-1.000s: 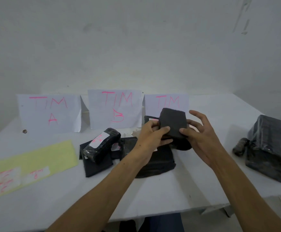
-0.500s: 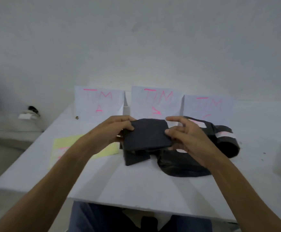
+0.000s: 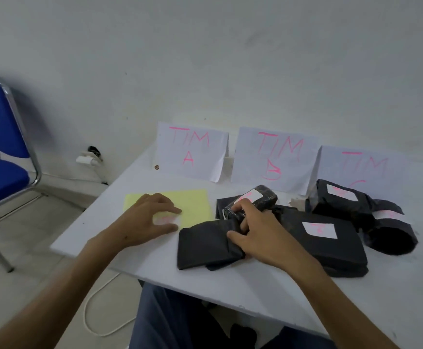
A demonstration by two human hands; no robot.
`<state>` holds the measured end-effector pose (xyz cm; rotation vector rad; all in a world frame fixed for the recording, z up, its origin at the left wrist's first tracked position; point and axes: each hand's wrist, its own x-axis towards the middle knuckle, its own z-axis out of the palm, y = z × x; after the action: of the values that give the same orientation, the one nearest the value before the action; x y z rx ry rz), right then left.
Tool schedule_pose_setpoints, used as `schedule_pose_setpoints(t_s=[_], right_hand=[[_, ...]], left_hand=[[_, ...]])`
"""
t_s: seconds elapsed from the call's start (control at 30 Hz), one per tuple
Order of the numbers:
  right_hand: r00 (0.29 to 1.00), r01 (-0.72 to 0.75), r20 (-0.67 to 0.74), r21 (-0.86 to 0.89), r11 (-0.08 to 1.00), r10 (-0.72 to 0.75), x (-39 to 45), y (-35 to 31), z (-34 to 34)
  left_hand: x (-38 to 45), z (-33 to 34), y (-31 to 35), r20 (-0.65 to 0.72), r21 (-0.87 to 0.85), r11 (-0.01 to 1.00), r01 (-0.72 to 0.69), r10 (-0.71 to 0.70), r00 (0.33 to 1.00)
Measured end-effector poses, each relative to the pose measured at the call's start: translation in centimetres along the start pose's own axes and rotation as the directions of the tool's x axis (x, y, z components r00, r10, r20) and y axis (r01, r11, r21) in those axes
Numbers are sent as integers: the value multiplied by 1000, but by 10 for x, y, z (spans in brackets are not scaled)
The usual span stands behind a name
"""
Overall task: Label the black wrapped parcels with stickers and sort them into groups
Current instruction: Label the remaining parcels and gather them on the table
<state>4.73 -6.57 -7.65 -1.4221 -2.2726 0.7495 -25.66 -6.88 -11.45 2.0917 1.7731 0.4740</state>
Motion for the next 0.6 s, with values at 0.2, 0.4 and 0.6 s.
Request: schedule_pose_setpoints(t_s=[0.2, 0.4, 0.6], right_hand=[[996, -19, -88, -386, 922, -16, -4, -14, 3], [985, 83, -114, -324, 942, -126, 2, -29, 11], [951, 283, -105, -86, 955, -291, 30, -28, 51]], left_hand=[[-6, 16, -3, -111, 28, 998, -61, 63, 992], [-7, 27, -2, -201, 102, 991, -83, 102, 974], [0, 34, -2, -330, 129, 990, -59, 99, 939]])
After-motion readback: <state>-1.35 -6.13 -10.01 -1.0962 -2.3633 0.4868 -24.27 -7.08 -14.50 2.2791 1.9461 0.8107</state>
